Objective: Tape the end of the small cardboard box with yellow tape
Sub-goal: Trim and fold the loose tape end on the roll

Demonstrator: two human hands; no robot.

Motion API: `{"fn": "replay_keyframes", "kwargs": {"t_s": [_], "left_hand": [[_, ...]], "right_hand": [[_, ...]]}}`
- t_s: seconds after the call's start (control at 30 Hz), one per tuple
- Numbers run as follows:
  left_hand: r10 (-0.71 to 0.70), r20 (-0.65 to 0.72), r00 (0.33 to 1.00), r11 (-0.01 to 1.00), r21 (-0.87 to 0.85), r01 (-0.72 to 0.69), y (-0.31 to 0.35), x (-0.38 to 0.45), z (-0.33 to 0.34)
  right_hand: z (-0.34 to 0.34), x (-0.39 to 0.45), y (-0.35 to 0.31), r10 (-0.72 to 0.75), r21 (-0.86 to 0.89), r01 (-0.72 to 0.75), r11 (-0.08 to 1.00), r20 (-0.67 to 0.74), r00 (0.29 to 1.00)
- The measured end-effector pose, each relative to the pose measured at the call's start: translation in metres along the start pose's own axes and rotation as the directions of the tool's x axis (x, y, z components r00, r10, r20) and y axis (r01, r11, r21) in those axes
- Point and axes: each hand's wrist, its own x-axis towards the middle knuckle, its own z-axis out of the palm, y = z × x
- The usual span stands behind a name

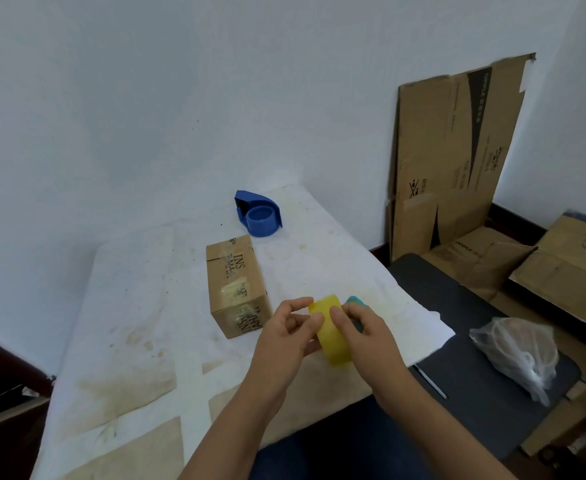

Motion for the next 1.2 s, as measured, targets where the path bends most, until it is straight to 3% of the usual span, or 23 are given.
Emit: {"fn": "replay_keyframes", "kwargs": {"t_s": [0.1, 0.23, 0.37, 0.5, 0.63, 0.7, 0.8, 0.93, 1.0, 1.07, 1.2], "left_hand": [[0.000, 0.001, 1.000, 0.995, 0.100, -0.001, 0.000, 0.004, -0.012], [0.069, -0.031, 0.997, 0.934, 0.352, -0.054, 0.007, 0.010, -0.033], [0.129, -0.074, 0.989, 0.864, 0.498, -0.075, 0.016, 0.011, -0.049], [0.161, -0.105, 0.981, 0.837, 0.541, -0.079, 0.020, 0.007, -0.059], [0.158, -0.103, 0.982, 0.838, 0.540, -0.078, 0.019, 0.007, -0.066], [0.157, -0.098, 0.983, 0.839, 0.538, -0.080, 0.018, 0.007, -0.068], [0.147, -0.103, 0.984, 0.856, 0.512, -0.074, 0.016, 0.007, -0.072], [0.121, -0.106, 0.987, 0.860, 0.507, -0.051, 0.010, 0.008, -0.073], [0.120, -0.111, 0.987, 0.864, 0.501, -0.049, 0.009, 0.008, -0.074], [0.117, -0.109, 0.987, 0.868, 0.494, -0.048, 0.010, 0.006, -0.074], [0.108, -0.114, 0.988, 0.858, 0.513, -0.035, 0.015, 0.001, -0.075]], "right_hand": [[-0.007, 0.006, -0.002, -0.206, -0.283, 0.202, 0.938, 0.017, 0.978], [-0.009, 0.028, -0.003, -0.384, -0.706, 0.397, 0.587, 0.189, 0.904], [0.008, 0.053, -0.004, -0.354, -0.784, 0.489, 0.383, 0.364, 0.861], [0.029, 0.078, 0.004, -0.348, -0.782, 0.558, 0.277, 0.459, 0.817], [0.027, 0.092, 0.005, -0.343, -0.793, 0.529, 0.303, 0.427, 0.837], [0.019, 0.092, 0.004, -0.364, -0.755, 0.488, 0.439, 0.347, 0.864], [0.004, 0.091, -0.001, -0.407, -0.535, 0.427, 0.729, 0.163, 0.899], [-0.008, 0.095, -0.009, -0.300, -0.406, 0.334, 0.851, 0.146, 0.943], [-0.007, 0.099, -0.012, -0.275, -0.409, 0.286, 0.867, 0.087, 0.957], [-0.004, 0.105, -0.013, -0.340, -0.500, 0.333, 0.799, 0.081, 0.937], [0.005, 0.115, -0.015, -0.206, -0.690, 0.361, 0.627, 0.300, 0.931]]}}
